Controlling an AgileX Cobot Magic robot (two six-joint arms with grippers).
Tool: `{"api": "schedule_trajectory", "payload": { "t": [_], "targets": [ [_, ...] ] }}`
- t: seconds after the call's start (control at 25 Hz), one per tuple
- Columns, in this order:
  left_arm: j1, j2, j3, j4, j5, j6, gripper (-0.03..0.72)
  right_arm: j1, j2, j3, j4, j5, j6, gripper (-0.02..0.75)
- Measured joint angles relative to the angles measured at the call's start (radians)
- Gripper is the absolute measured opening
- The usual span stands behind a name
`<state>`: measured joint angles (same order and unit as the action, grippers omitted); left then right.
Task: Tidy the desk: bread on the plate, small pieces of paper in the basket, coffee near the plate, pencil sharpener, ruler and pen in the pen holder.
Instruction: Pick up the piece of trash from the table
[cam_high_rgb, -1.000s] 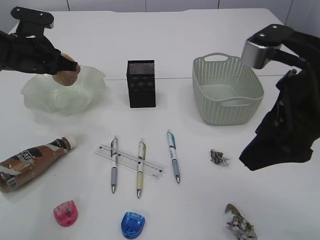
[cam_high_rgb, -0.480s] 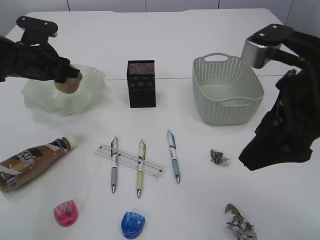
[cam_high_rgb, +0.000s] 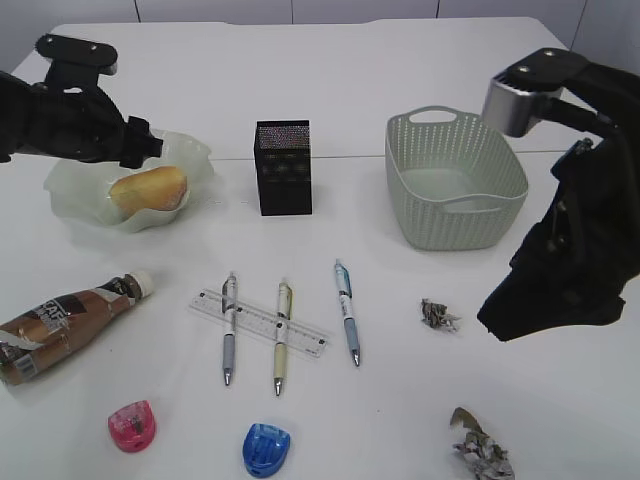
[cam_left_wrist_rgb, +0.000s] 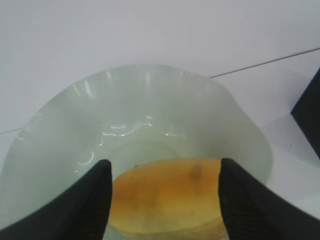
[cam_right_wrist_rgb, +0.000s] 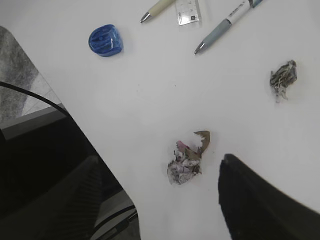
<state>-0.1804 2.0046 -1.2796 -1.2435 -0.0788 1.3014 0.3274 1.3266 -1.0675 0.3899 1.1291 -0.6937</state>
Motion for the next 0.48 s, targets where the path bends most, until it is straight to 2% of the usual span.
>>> {"api": "schedule_trajectory", "payload": {
  "t": [0.12,0.28,0.48],
  "targets": [
    [0.0,-0.026,0.0,0.0,0.055,0.0,0.487,0.0,0.0,0.0,0.0,0.0,0.0,0.533],
    [0.0,-0.098,0.015,0.007,0.086,0.0,0.442,0.0,0.0,0.0,0.0,0.0,0.0,0.533],
    [0.0,-0.204,0.089,0.022,0.112,0.0,0.426,0.0,0.0,0.0,0.0,0.0,0.016,0.533]
  ]
}}
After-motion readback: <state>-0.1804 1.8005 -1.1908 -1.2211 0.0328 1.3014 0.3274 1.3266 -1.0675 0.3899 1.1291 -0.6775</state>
